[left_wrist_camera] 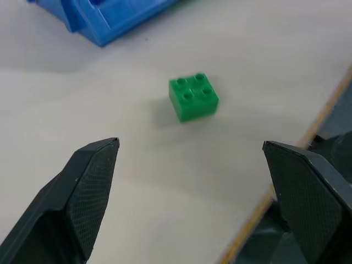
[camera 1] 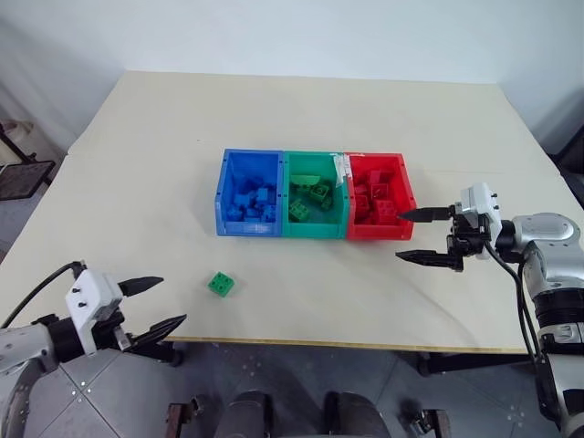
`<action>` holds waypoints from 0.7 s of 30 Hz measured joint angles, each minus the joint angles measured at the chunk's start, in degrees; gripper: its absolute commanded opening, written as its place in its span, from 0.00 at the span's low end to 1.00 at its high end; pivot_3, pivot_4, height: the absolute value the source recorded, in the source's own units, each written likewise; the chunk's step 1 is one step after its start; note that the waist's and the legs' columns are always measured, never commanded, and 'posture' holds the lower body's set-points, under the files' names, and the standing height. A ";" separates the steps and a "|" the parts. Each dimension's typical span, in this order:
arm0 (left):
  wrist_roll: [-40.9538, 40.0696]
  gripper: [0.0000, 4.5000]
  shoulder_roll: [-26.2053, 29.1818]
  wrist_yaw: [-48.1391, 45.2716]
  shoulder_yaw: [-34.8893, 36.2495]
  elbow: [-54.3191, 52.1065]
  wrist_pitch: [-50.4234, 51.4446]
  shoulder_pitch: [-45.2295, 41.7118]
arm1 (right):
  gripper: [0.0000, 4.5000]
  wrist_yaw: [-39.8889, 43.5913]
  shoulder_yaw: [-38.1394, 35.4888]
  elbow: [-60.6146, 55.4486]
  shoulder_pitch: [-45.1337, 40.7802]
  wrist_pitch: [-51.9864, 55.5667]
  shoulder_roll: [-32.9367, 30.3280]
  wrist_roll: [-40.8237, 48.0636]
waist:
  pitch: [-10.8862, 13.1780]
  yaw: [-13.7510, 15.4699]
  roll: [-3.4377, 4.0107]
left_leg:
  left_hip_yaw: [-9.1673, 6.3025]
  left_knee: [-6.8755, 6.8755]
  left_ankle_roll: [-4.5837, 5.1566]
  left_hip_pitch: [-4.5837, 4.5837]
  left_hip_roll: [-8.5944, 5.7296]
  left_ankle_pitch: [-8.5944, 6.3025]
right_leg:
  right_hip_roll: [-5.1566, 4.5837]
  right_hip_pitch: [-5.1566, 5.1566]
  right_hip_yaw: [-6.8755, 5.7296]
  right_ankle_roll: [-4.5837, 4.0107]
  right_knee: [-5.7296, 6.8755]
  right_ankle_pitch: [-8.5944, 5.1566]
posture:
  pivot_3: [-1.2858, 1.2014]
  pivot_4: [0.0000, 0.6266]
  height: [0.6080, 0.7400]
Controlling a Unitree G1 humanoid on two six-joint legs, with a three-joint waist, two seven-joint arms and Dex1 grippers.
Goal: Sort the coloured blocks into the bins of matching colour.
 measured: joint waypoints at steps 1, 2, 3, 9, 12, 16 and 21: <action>0.34 0.99 -0.34 1.27 -1.20 -0.28 0.71 -0.93 | 1.00 0.01 0.10 0.04 0.01 -0.02 0.00 -0.06 | 0.00 -0.05 0.00 | 0.00 0.00 0.00 0.00 0.00 0.00 | 0.00 0.00 0.00 0.00 0.01 0.00 | 0.52 0.24 1.00; 0.74 0.99 -0.69 2.63 -2.50 -0.55 1.54 -2.00 | 1.00 0.01 0.22 0.03 0.01 -0.05 0.00 -0.07 | 0.00 -0.06 0.00 | 0.00 -0.01 0.00 0.01 -0.01 0.00 | 0.00 0.00 0.00 0.00 0.02 0.00 | 0.52 0.24 1.00; 1.19 0.99 -1.16 4.41 -4.03 -0.78 2.93 -3.37 | 1.00 0.01 0.23 0.05 0.01 -0.06 0.00 -0.09 | 0.00 -0.03 0.00 | 0.00 -0.01 0.00 0.01 0.00 0.00 | 0.02 0.00 0.00 0.00 0.04 0.00 | 0.52 0.24 1.00; 5.59 0.99 -6.12 12.49 -14.57 -0.64 6.66 -9.99 | 1.00 0.00 0.15 -1.14 1.70 0.19 -0.22 0.05 | -0.01 0.07 0.00 | 0.00 -0.01 0.01 0.03 -0.04 0.01 | 0.13 -0.01 -0.02 0.01 0.13 0.00 | 0.52 0.24 1.00; 7.79 0.99 -8.44 15.85 -18.24 0.38 8.43 -11.73 | 1.00 -0.04 -0.04 -2.44 3.27 0.49 -0.43 0.30 | -0.01 0.11 0.00 | 0.02 0.00 0.02 0.03 -0.05 0.01 | 0.18 -0.01 -0.03 0.01 0.14 0.00 | 0.52 0.24 1.00; 9.10 0.99 -10.23 19.31 -20.95 0.11 11.37 -13.37 | 1.00 -0.18 -0.81 -4.71 4.60 1.34 -1.20 0.62 | -0.02 0.15 0.03 | 0.02 0.01 0.02 0.05 -0.04 0.01 | 0.18 0.00 -0.02 0.01 0.14 0.00 | 0.52 0.24 1.00; 10.32 0.71 -9.88 22.53 -21.97 -1.60 16.08 -14.56 | 1.00 -0.37 -1.12 -6.58 5.55 2.02 -1.55 0.78 | -0.12 0.25 0.19 | 0.01 0.03 0.02 0.11 -0.05 0.01 | 0.16 0.08 0.00 0.01 0.10 0.00 | 0.52 0.24 1.00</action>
